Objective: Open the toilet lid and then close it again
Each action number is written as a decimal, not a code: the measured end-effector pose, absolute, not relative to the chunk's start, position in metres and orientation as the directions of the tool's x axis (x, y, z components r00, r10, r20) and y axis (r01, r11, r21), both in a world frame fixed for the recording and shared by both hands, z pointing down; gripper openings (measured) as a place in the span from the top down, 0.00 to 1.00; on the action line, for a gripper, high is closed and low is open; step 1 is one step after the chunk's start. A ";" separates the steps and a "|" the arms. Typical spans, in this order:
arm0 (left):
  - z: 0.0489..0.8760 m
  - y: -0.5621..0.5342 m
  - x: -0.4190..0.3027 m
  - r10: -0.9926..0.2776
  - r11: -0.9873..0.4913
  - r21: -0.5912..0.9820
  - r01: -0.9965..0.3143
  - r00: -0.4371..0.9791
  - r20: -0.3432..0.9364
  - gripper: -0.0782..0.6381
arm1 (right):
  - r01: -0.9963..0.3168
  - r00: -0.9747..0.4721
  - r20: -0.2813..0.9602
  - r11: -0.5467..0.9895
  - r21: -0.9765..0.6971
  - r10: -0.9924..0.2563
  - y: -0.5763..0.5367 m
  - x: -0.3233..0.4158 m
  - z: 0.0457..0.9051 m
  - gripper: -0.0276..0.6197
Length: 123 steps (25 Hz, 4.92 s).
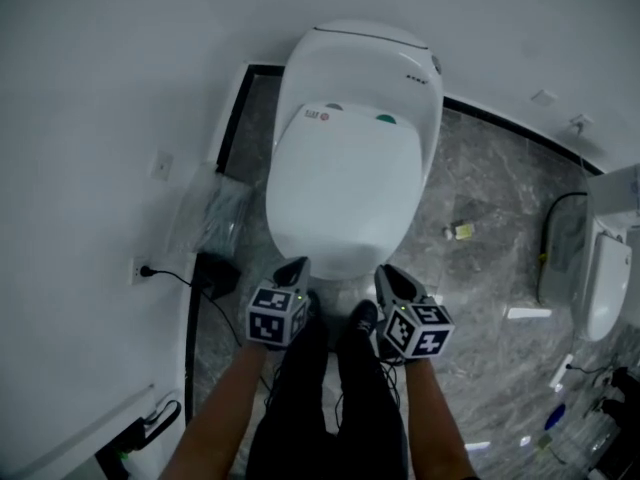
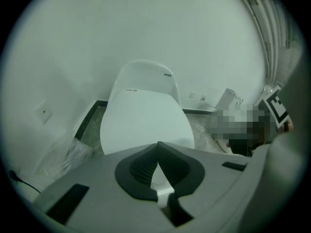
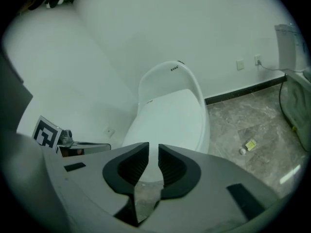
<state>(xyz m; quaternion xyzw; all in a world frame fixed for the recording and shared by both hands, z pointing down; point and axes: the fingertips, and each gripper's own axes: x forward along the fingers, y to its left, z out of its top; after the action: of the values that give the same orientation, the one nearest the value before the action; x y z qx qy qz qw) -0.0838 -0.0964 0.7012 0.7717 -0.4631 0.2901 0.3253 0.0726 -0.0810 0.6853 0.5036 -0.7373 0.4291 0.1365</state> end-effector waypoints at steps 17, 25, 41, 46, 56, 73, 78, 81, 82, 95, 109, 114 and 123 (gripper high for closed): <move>0.781 -0.071 -0.119 -0.432 -0.292 0.413 -0.863 0.504 0.748 0.46 | -0.795 -0.310 0.693 -0.223 -0.565 -0.651 -0.075 0.073 0.787 0.53; 0.790 -0.050 -0.118 -0.371 -0.343 0.394 -0.853 0.509 0.777 0.46 | -0.795 -0.299 0.721 -0.255 -0.551 -0.624 -0.078 0.068 0.784 0.53; 0.782 -0.044 -0.098 -0.293 -0.454 0.367 -0.812 0.525 0.799 0.56 | -0.736 -0.302 0.768 -0.373 -0.564 -0.565 -0.077 0.079 0.763 0.66; 0.781 -0.044 -0.098 -0.276 -0.473 0.361 -0.804 0.524 0.806 0.62 | -0.725 -0.307 0.767 -0.383 -0.572 -0.563 -0.078 0.080 0.755 0.67; 0.743 -0.049 -0.097 -0.307 -0.521 0.361 -0.773 0.565 0.766 0.66 | -0.745 -0.297 0.772 -0.369 -0.556 -0.563 -0.080 0.082 0.726 0.69; 0.636 -0.090 -0.094 -0.435 -0.608 0.283 -0.742 0.609 0.663 0.75 | -0.724 -0.260 0.697 -0.343 -0.599 -0.669 -0.108 0.094 0.638 0.77; 0.609 -0.110 -0.090 -0.475 -0.613 0.260 -0.746 0.611 0.634 0.81 | -0.731 -0.230 0.686 -0.342 -0.590 -0.690 -0.121 0.101 0.617 0.81; 0.594 -0.124 -0.086 -0.498 -0.608 0.246 -0.755 0.604 0.622 0.87 | -0.734 -0.229 0.672 -0.329 -0.594 -0.704 -0.131 0.103 0.604 0.82; 0.589 -0.129 -0.084 -0.505 -0.605 0.244 -0.758 0.602 0.619 0.88 | -0.735 -0.230 0.668 -0.323 -0.596 -0.708 -0.134 0.104 0.599 0.82; 0.541 -0.181 -0.074 -0.605 -0.513 0.199 -0.835 0.516 0.607 0.88 | -0.770 -0.348 0.608 -0.152 -0.620 -0.714 -0.173 0.110 0.556 0.81; 0.494 -0.253 -0.059 -0.708 -0.416 0.148 -0.897 0.422 0.566 0.88 | -0.883 -0.419 0.519 0.201 -0.424 -0.745 -0.239 0.125 0.478 0.85; 0.477 -0.285 -0.052 -0.742 -0.397 0.131 -0.908 0.402 0.537 0.88 | -0.869 -0.483 0.482 0.332 -0.367 -0.731 -0.255 0.115 0.460 0.73; 0.457 -0.340 -0.040 -0.779 -0.367 0.106 -0.924 0.368 0.508 0.88 | -0.856 -0.515 0.474 0.457 -0.241 -0.714 -0.305 0.112 0.454 0.72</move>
<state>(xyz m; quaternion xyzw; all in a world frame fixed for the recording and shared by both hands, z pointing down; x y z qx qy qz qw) -0.0396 -0.3400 0.4568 0.8045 -0.5293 0.1900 0.1911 0.1118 -0.3051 0.4542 0.4678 -0.8394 0.2296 0.1545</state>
